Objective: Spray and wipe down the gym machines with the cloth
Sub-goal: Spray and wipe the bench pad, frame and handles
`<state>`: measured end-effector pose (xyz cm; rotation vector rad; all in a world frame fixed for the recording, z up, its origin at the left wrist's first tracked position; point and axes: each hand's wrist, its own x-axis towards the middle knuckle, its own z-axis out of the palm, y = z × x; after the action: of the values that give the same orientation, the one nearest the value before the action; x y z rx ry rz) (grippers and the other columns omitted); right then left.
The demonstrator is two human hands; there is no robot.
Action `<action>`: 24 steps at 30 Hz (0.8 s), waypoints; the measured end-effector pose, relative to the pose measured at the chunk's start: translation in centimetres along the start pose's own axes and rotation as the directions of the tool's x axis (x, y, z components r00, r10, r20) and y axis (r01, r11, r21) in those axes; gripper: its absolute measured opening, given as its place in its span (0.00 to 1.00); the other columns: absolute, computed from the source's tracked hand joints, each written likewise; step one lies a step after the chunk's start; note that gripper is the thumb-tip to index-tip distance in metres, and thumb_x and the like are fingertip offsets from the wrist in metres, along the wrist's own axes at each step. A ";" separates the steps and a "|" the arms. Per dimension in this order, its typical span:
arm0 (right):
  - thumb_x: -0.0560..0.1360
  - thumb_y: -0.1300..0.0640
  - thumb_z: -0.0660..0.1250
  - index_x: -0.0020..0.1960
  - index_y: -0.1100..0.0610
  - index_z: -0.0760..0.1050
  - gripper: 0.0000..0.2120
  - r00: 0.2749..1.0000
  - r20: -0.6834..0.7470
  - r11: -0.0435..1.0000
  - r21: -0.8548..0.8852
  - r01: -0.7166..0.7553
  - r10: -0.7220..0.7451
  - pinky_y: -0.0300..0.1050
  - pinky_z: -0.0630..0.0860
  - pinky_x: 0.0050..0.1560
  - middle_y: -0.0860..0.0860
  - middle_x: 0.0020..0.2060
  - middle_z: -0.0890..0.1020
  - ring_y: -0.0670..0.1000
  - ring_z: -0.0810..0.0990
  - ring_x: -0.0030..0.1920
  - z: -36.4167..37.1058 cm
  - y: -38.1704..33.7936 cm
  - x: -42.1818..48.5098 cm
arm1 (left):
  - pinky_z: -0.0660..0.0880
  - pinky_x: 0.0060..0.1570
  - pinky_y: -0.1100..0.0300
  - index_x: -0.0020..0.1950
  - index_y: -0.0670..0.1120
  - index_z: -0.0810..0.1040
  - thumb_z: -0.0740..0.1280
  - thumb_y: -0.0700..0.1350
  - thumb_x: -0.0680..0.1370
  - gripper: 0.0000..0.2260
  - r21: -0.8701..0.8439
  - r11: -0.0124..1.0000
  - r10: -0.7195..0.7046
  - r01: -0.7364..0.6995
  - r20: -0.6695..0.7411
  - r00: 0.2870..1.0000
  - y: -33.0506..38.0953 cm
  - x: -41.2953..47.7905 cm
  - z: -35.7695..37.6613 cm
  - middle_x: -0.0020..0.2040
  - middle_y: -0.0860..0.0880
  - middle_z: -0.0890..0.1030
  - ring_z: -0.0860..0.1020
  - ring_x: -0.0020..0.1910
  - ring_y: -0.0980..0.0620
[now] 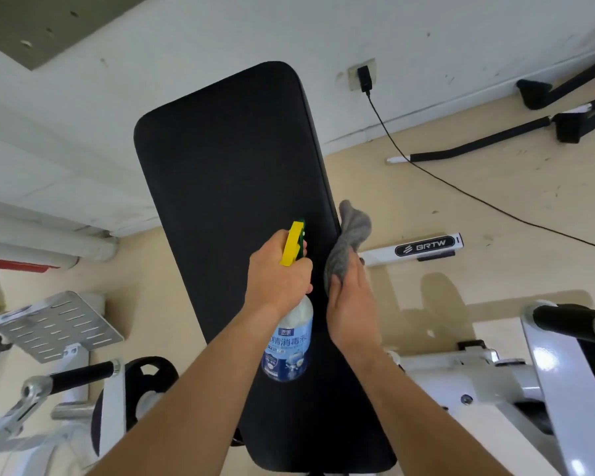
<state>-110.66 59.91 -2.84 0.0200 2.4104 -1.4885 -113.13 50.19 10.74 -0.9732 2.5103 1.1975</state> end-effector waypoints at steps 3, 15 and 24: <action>0.84 0.53 0.52 0.81 0.55 0.50 0.27 0.992 0.071 0.989 -0.116 -0.097 0.105 0.50 0.68 0.69 0.52 0.80 0.58 0.57 0.65 0.76 0.4 4.1 -5.6 | 0.80 0.33 0.57 0.47 0.44 0.76 0.64 0.36 0.74 0.05 0.057 0.998 0.029 -0.031 0.046 0.999 -0.8 -0.3 1.0 0.45 0.38 0.81 0.83 0.33 0.39; 0.86 0.55 0.50 0.80 0.53 0.57 0.23 0.965 -0.202 0.973 0.189 -0.129 0.167 0.32 0.65 0.62 0.52 0.72 0.71 0.48 0.73 0.68 -10.2 2.4 -4.1 | 0.79 0.37 0.37 0.41 0.47 0.71 0.61 0.45 0.68 0.04 0.190 0.980 0.015 -0.060 0.229 0.973 -6.6 -6.9 6.9 0.38 0.39 0.78 0.80 0.37 0.33; 0.85 0.53 0.51 0.81 0.52 0.51 0.26 0.974 0.110 0.969 0.177 0.175 -0.196 0.50 0.66 0.70 0.54 0.76 0.66 0.56 0.68 0.72 -4.0 -1.4 4.6 | 0.80 0.34 0.39 0.35 0.46 0.68 0.62 0.43 0.69 0.04 0.127 0.977 -0.168 0.172 -0.042 0.985 -7.0 -9.6 8.5 0.32 0.42 0.74 0.74 0.30 0.38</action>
<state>-116.27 62.06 -1.23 -0.2630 2.2326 -1.7150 -102.22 57.96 4.95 -1.1542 2.4349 0.9636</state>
